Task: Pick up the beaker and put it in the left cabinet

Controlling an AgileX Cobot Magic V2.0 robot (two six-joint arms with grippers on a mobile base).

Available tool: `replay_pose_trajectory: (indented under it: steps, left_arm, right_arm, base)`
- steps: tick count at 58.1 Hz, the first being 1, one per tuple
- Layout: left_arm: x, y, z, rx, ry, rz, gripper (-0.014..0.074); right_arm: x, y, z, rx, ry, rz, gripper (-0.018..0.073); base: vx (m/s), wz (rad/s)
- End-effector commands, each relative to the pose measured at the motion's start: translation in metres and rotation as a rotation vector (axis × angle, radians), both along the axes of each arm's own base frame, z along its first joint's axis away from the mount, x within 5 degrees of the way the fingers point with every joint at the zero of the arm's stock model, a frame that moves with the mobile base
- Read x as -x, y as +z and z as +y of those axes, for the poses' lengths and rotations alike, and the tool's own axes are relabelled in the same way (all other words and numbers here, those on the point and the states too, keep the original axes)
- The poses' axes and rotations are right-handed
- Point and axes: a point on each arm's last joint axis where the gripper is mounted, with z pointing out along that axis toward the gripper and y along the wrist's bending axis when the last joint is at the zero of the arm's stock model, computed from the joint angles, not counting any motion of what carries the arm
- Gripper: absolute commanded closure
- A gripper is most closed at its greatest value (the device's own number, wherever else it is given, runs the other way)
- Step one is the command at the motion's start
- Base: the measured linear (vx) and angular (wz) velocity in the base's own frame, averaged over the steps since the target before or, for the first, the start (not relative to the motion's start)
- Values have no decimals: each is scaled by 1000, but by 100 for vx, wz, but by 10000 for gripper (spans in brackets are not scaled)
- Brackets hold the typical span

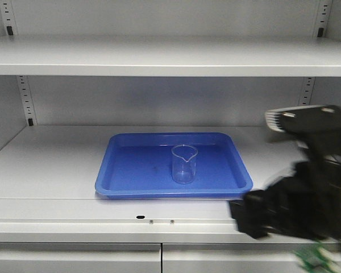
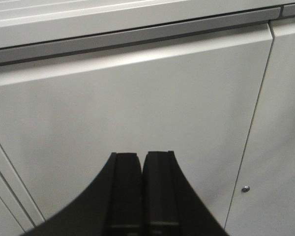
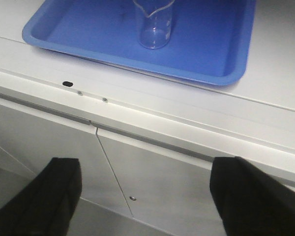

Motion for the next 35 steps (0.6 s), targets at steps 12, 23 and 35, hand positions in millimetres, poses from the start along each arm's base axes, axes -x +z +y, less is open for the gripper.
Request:
replay_pose_trajectory:
  steps: [12,23,35]
  left_arm:
    - [-1,14,0,34,5,-105,603]
    - [-1,14,0,34,5,-105,603]
    - [-1,14,0,34,5,-105,603]
  right_arm:
    - [58,-6,-47,-68,24,-165,-22]
    - [73,-20,-59,-69,24,-166,-22]
    - [77,-23,-63,-62,14,-153,-22]
  base:
    - [0,0]
    - [0,0]
    - [0,0]
